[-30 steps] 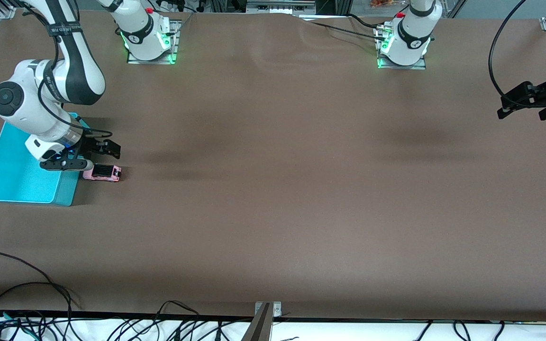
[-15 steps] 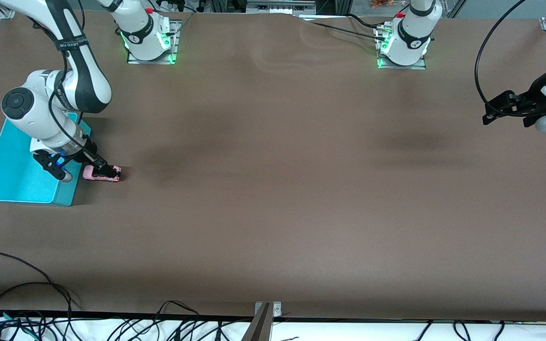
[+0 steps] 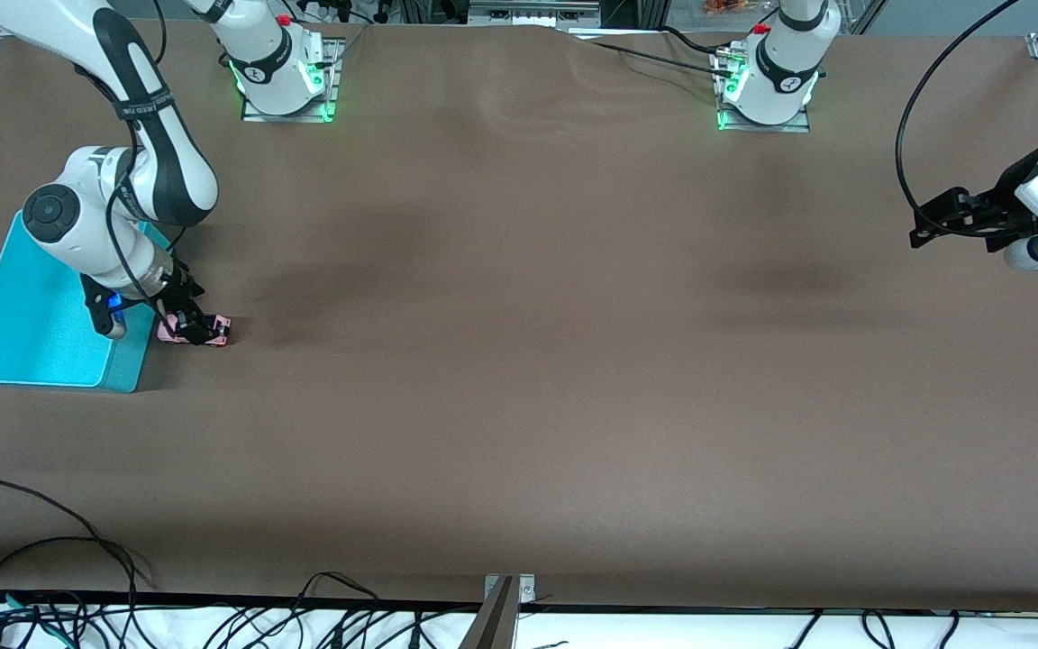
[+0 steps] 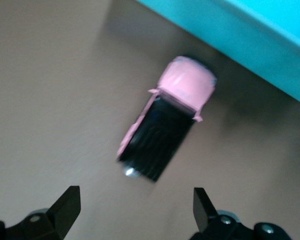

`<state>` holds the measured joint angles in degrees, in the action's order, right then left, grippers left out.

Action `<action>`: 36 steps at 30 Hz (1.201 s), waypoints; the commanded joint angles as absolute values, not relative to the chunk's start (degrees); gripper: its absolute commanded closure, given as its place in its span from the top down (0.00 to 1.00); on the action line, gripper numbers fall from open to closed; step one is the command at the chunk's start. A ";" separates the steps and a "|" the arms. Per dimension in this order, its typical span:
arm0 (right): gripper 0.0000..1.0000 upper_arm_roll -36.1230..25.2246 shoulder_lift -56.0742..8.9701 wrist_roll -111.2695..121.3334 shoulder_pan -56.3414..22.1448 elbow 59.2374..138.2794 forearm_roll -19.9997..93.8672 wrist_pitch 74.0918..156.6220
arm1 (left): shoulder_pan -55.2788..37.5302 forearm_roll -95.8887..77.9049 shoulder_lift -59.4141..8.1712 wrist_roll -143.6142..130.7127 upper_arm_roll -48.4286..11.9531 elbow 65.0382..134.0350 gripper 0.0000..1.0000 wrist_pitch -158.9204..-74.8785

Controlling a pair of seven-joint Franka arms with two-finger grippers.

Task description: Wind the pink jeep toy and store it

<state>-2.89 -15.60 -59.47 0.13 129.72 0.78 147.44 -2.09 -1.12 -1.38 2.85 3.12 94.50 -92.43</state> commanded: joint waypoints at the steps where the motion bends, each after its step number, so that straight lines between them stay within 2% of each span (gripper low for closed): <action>1: 1.00 -4.48 -15.64 -61.43 0.53 131.31 -0.09 149.50 | -2.37 -0.44 -2.72 2.46 3.25 90.01 1.00 -91.32; 13: 1.00 -4.57 -18.10 -63.28 0.62 131.05 0.18 152.93 | -2.46 0.00 -5.62 2.64 3.25 86.57 1.00 -91.67; 31: 1.00 -5.62 -20.92 -63.37 0.97 130.61 0.09 155.57 | -2.20 -0.88 -6.41 2.64 3.34 86.40 1.00 -91.76; 32: 0.95 -5.62 -20.92 -63.37 0.97 130.61 0.09 155.57 | -2.20 -0.88 -6.59 2.64 3.34 86.40 1.00 -91.76; 33: 0.85 -5.62 -20.92 -63.37 1.05 130.61 0.17 155.57 | -2.11 -0.97 -6.68 2.64 3.43 86.31 1.00 -91.84; 35: 0.59 -5.98 -21.01 -63.46 1.32 130.61 0.26 155.57 | -2.11 -0.97 -6.94 2.72 3.43 85.96 1.00 -92.28; 36: 0.42 -6.06 -21.01 -63.46 1.41 130.61 0.26 155.57 | -2.11 -0.97 -7.20 2.72 3.43 85.70 1.00 -92.37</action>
<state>-5.81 -20.90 -62.56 0.64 130.40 0.78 154.80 -2.07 -1.12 -5.28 2.85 3.19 88.55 -92.53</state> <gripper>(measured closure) 0.119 0.000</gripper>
